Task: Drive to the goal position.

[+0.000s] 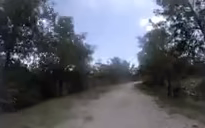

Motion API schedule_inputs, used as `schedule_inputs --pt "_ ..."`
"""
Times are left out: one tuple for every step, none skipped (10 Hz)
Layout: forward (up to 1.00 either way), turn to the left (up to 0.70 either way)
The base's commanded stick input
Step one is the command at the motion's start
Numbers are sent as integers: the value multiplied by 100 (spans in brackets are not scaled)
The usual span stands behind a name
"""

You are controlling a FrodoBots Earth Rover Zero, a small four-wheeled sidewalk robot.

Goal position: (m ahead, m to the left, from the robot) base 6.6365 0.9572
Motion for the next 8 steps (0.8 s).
schedule_inputs --pt "85 0" --pt "85 0" --pt "85 0" --pt "85 0" --pt "85 0" --pt "85 0" --pt "85 0" --pt "85 0"
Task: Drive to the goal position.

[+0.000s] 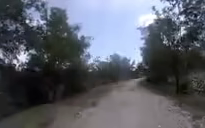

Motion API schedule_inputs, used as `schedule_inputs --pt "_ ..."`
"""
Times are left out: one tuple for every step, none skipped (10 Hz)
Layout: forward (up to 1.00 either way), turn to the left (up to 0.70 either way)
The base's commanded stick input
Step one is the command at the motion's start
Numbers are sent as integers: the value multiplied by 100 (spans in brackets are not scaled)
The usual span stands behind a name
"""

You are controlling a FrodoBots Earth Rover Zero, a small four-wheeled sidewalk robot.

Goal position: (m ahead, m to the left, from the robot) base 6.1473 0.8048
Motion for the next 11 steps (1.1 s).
schedule_inputs --pt "85 0" --pt "85 0" --pt "85 0" --pt "85 0" --pt "85 0" --pt "85 0" --pt "85 0" --pt "85 -3" --pt "85 -34" --pt "85 -32" --pt "85 -4"
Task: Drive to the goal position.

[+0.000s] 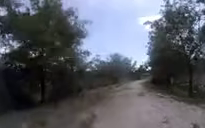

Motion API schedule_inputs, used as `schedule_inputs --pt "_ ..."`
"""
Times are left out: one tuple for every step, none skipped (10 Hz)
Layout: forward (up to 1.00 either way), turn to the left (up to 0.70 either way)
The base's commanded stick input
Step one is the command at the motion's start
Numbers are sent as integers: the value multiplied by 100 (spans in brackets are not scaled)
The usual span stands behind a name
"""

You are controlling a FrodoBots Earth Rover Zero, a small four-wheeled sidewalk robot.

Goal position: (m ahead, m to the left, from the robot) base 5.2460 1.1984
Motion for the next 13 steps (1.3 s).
schedule_inputs --pt "85 -2" --pt "85 0" --pt "85 0" --pt "85 0" --pt "85 -16" --pt "85 -34" --pt "85 -19" --pt "85 0" --pt "85 0" --pt "85 0" --pt "85 0" --pt "85 -3" --pt "85 -17"
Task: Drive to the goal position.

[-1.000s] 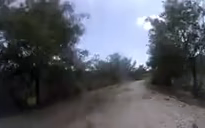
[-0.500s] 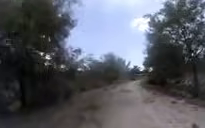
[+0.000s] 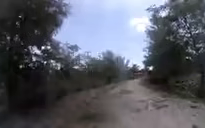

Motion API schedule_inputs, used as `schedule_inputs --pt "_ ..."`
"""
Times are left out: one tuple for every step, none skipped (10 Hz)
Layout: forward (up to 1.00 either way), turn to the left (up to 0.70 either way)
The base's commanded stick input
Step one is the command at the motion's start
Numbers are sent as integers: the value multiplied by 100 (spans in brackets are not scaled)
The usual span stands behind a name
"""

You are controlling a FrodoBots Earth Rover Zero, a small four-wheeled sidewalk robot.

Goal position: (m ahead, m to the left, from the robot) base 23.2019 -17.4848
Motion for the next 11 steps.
schedule_inputs --pt "85 -34" --pt "85 -34" --pt "85 -23" --pt "85 -3" --pt "85 0" --pt "85 0" --pt "85 -15" --pt "85 -32" --pt "85 -16" --pt "85 0" --pt "85 0"
